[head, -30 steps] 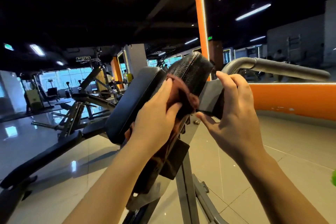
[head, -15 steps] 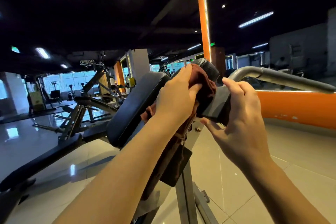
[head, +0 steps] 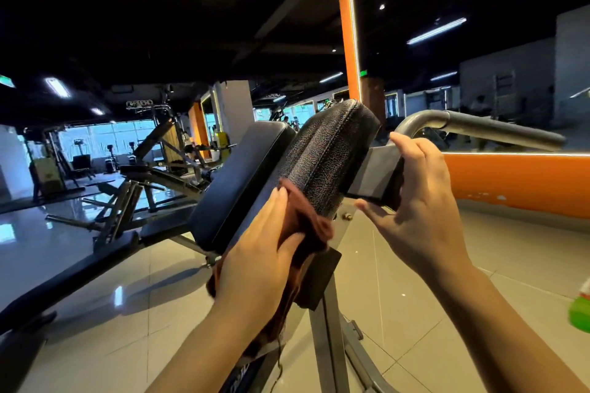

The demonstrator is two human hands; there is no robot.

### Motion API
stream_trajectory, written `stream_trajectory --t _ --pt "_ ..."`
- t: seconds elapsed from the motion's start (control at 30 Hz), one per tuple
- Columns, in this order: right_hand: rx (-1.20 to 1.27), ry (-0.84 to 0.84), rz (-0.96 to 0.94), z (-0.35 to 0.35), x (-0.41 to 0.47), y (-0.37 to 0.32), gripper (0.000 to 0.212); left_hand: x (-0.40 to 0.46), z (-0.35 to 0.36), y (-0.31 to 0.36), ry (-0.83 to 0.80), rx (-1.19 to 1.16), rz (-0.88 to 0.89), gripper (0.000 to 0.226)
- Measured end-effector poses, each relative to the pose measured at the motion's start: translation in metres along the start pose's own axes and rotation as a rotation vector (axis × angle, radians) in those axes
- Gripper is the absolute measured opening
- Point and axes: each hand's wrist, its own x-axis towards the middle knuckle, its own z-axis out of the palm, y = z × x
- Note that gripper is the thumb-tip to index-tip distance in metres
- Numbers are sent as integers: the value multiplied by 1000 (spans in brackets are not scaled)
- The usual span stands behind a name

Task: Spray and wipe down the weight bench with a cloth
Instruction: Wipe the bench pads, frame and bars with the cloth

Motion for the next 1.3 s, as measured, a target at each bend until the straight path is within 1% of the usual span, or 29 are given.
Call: stream_trajectory --t 0.07,0.17,0.23,0.3,0.4,0.47,0.57,0.7,0.77,0.87,0.93,0.97,1.03,1.13,1.3 --pt "14 4 -2 0 0 0 95 -21 -4 -9 -28 32 -48 65" --pt "18 15 -6 1 0 -1 94 -23 -5 -8 2 95 -74 63" --pt "13 27 -11 2 1 0 95 -7 -2 2 42 141 -11 62" --pt "4 36 -5 5 1 2 95 26 4 17 58 111 82 58" --pt "-24 41 18 7 3 7 97 87 10 46 27 70 178 46" --pt "-65 34 20 7 4 9 97 109 9 59 0 56 212 38" --pt "-87 32 17 6 4 9 97 106 8 59 -10 34 246 42" --pt "-112 30 -10 5 2 4 95 69 1 37 0 56 172 51" --pt "-112 27 -11 5 1 1 96 38 1 19 43 79 141 50" --pt "-101 34 3 4 2 -1 96 -17 10 -10 190 164 98 49" --pt "-97 32 4 4 1 -1 95 -43 19 -24 331 173 148 44" --pt "-100 27 0 3 1 -1 95 -51 24 -27 384 182 177 45" --pt "-114 12 -8 2 1 0 95 -59 32 -29 421 287 253 50" --pt "-120 6 -11 2 1 2 95 -59 42 -32 463 556 379 42" --pt "-100 26 -41 4 1 5 94 -45 53 -33 364 801 583 42"
